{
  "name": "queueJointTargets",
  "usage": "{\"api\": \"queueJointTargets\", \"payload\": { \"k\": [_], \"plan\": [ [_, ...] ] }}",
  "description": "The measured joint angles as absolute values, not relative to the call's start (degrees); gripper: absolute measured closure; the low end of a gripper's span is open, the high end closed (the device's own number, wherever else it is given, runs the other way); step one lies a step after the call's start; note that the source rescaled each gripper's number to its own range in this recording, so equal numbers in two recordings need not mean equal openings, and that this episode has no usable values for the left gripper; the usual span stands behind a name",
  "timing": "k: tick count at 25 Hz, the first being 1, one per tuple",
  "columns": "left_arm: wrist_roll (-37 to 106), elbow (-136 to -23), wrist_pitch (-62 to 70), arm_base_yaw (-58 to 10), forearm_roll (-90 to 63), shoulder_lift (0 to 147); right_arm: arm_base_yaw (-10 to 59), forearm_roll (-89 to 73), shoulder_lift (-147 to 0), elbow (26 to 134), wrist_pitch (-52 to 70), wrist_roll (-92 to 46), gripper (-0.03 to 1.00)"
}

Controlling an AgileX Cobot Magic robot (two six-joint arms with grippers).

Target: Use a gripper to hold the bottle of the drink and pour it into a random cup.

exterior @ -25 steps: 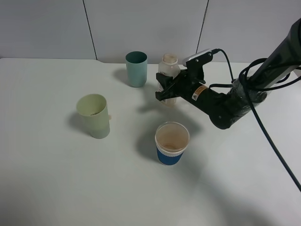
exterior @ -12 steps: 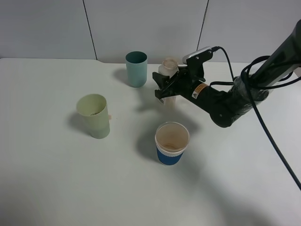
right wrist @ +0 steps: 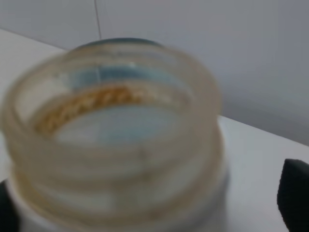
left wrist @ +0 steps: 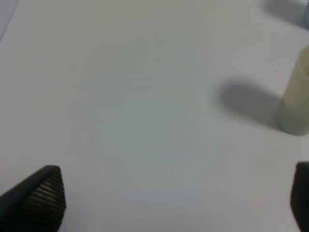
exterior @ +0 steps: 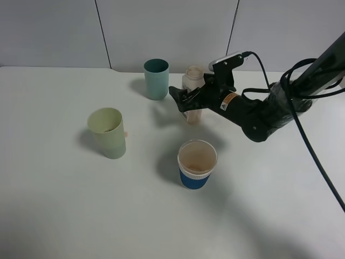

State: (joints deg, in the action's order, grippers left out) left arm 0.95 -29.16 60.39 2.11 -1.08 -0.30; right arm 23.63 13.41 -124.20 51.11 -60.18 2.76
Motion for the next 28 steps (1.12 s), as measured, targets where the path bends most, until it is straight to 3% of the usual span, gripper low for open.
{"api": "queueJointTargets", "payload": {
  "k": [18,28],
  "plan": [
    [1.0,-29.2,60.4,2.1,-1.1,-0.3,23.9,12.3,-92.8,50.9,-34.0,2.9,0.02],
    [1.0,-29.2,60.4,2.1,-1.1,-0.3,23.9,5.7,-75.6,50.9,-19.9,-12.8,0.02]
  ]
}}
